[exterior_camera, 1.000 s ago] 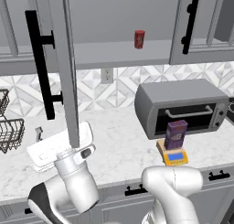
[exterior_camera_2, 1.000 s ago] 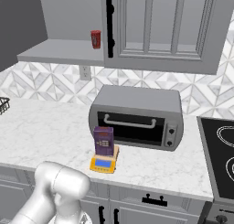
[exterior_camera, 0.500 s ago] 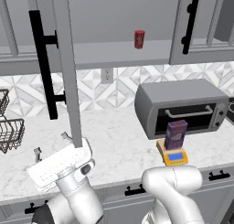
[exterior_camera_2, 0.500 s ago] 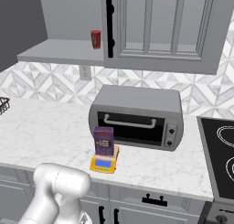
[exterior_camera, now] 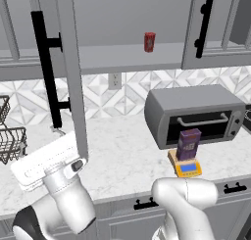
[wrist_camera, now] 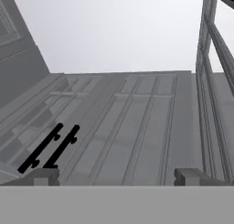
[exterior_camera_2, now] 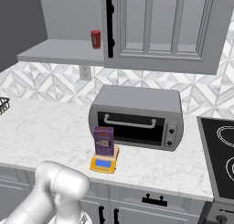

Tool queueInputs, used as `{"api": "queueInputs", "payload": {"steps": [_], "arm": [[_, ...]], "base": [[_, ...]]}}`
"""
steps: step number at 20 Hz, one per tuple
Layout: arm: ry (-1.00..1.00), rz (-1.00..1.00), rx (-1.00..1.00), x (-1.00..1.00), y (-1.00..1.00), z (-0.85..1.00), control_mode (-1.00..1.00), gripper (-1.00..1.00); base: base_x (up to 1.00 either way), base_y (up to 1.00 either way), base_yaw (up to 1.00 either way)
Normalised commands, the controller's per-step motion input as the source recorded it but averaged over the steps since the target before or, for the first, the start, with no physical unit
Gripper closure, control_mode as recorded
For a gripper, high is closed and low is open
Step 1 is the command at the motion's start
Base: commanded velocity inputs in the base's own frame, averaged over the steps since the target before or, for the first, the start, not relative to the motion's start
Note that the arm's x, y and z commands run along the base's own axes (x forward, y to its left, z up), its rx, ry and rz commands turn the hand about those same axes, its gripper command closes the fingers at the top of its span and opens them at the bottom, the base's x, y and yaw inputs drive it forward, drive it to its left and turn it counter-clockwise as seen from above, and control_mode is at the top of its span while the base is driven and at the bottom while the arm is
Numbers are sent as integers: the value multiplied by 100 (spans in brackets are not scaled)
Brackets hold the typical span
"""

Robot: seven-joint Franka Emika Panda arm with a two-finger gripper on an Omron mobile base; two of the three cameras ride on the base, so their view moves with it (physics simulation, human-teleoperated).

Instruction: Pick the cereal and place it on the digital scale for weighing, and close the cabinet.

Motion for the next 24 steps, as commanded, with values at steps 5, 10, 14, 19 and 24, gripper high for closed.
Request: {"api": "queueInputs", "payload": {"steps": [5,10,14,19,24], "arm": [[1,0,15,0,-11,67,-100,-100],[15,0,14,-8,-36,49,-100,-100],[18,0,10,-2,-73,74,-100,-100],[34,0,6,0,-94,87,-100,-100],[40,-1,0,5,-100,97,-100,-100]], "base": [[0,0,0],[0,0,0],[0,0,0],[0,0,0],[0,0,0]]}}
